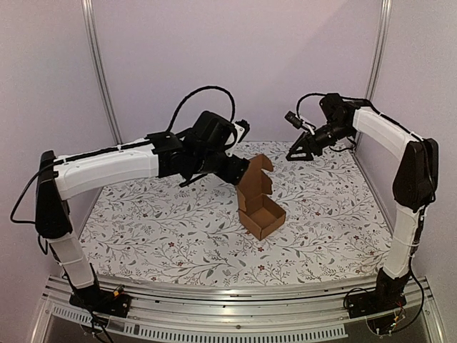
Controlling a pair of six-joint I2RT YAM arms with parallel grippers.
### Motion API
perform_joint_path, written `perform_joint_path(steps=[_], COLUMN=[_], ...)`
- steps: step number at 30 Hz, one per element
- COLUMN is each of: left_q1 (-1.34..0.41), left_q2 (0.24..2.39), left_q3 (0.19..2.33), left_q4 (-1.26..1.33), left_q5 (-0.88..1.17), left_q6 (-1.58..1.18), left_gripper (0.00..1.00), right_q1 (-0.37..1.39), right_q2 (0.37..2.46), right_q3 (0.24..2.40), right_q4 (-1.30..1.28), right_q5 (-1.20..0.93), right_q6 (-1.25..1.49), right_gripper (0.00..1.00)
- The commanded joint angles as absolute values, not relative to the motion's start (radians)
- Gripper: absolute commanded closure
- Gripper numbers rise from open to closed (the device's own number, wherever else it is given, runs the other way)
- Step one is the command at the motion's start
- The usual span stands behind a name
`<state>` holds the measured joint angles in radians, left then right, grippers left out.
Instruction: Fold the paper box
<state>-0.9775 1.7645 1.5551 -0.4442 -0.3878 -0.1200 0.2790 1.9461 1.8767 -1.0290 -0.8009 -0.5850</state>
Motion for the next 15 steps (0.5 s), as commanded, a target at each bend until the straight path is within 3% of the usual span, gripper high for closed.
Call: perform_joint_path(steps=[1, 6, 15], left_q1=[-0.950, -0.945, -0.948], left_q2=[1.892, 2.010, 2.073], left_q3=[1.756, 1.921, 1.985], left_q4=[-0.575, -0.679, -0.721], left_q5=[-0.287, -0.253, -0.240], left_q6=[-0.068, -0.038, -0.034], left_gripper=[0.21, 0.32, 0.58], right_q1=[0.336, 0.362, 0.402], right_q2=[2.003, 1.968, 1.956], right_q3=[1.854, 1.723, 1.616], right_q4=[-1.010, -0.877, -0.763], right_q5=[-0.761, -0.778, -0.768], right_q6=[-0.575, -0.491, -0.410], right_gripper=[0.39, 0.42, 0.51])
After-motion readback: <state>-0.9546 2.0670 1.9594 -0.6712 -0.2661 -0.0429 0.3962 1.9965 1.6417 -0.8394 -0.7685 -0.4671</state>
